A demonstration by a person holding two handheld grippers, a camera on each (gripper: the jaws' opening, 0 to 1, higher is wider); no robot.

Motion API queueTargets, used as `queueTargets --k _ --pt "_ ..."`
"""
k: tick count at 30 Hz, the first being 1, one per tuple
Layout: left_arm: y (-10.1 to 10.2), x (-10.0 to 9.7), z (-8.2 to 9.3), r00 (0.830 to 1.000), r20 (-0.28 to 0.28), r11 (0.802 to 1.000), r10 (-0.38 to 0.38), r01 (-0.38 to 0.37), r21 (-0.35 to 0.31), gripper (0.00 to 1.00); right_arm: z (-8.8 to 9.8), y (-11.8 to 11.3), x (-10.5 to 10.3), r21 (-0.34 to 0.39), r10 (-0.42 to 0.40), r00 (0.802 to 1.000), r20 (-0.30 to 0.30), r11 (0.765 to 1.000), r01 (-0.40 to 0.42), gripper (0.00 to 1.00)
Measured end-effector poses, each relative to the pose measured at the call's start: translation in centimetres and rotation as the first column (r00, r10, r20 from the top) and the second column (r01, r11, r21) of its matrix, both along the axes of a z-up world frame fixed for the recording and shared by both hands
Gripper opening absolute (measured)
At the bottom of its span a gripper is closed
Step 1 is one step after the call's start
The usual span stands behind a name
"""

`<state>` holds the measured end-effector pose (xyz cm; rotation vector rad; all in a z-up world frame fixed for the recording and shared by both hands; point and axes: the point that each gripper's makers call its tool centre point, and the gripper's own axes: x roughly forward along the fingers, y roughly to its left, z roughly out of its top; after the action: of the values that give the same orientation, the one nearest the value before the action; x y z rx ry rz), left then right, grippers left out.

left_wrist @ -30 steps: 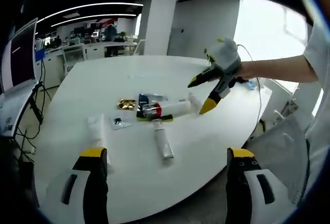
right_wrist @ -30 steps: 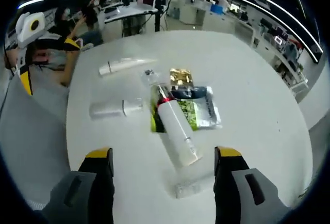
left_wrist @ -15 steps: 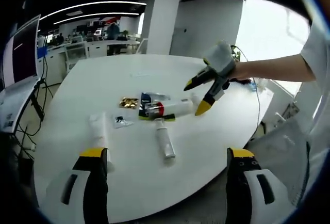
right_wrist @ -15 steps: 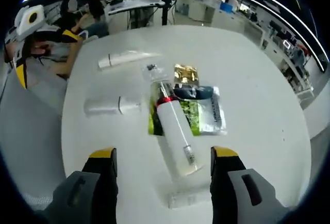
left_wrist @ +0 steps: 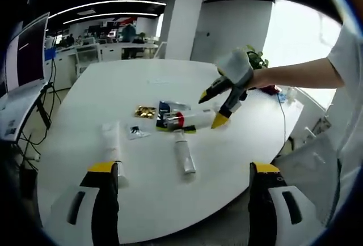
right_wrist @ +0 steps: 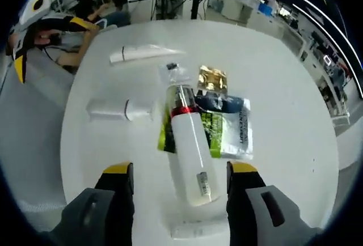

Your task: Arrange the skincare products in the storage area until every visible bottle or jar stands upright without overlapping.

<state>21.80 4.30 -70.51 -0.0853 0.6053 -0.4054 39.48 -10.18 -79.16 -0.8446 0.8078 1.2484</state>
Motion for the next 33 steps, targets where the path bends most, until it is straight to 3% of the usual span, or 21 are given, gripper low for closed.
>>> queueTargets --k 13,24,33 --pt "0.2 0.0 -0.1 1.0 -0.008 1.0 0.012 -0.012 -0.007 0.88 -0.7 1.1 1.1 -0.023 0.049 0.999 0.007 0.999 -0.049 0.59" --pt "0.4 0.1 -0.2 1.0 -0.013 1.0 0.027 -0.027 -0.005 0.88 -2.0 2.0 1.3 -0.067 0.112 0.994 -0.011 0.991 -0.113 0.42" --pt "0.6 0.1 -0.2 0.999 -0.013 0.999 0.036 -0.036 -0.002 0.88 -2.8 2.0 1.7 -0.11 0.134 0.991 -0.009 0.985 -0.135 0.37"
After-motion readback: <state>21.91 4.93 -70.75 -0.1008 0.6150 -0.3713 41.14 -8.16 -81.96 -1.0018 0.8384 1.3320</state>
